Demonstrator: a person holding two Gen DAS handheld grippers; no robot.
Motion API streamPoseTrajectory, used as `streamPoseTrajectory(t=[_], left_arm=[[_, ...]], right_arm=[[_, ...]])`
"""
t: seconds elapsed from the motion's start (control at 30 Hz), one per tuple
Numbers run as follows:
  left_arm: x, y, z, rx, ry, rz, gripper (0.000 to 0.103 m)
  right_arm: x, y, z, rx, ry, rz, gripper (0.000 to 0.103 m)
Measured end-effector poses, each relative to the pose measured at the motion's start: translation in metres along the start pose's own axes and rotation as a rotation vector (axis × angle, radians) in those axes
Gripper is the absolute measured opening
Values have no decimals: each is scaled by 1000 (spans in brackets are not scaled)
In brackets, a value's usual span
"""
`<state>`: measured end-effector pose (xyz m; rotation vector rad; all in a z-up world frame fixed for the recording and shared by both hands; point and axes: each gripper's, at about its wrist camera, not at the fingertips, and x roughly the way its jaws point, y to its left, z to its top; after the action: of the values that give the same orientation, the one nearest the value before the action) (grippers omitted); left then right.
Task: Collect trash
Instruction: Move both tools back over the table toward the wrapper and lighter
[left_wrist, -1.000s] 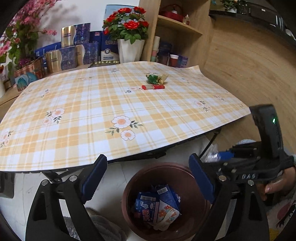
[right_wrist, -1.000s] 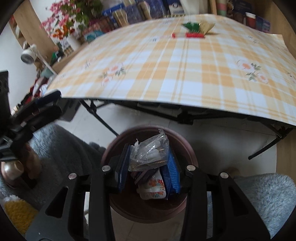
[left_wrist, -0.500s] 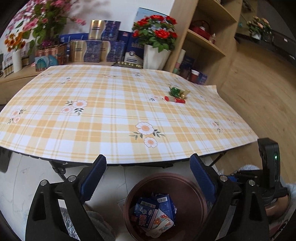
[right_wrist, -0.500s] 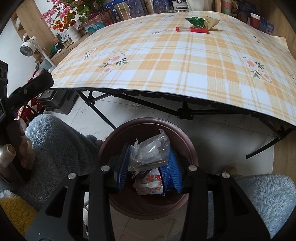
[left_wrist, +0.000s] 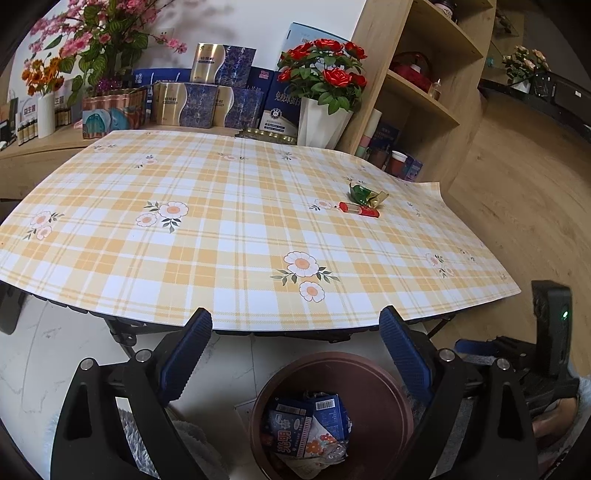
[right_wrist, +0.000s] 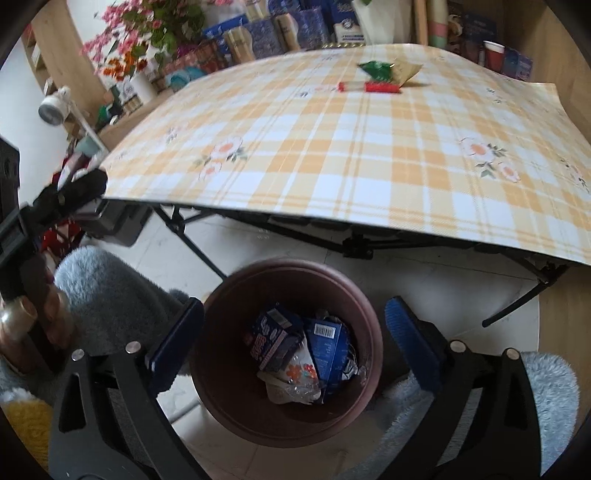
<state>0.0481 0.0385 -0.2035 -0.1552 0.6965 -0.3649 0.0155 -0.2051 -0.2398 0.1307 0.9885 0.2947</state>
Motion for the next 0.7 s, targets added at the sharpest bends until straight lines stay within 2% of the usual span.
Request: streamPoseTrajectory(t=[0.2,0.3,0.4,0.53,0.7], left_arm=[[3,-3,0,17,8,8,90],[5,-6,0,33,14,13,90],[8,-11,-1,57,24,21,90],[13,-15,-1,79,43,26,90],[21,-22,1,109,62,17,90]], right_arm=[[-13,-19,9,94,-41,-34,97],[-23,-26,13,119,-81,-13,97],[-35,-33,19,128,-148,53,97],[-47,-40,28,111,-214,60,97],[-50,-48,47,55,-235,25,97]])
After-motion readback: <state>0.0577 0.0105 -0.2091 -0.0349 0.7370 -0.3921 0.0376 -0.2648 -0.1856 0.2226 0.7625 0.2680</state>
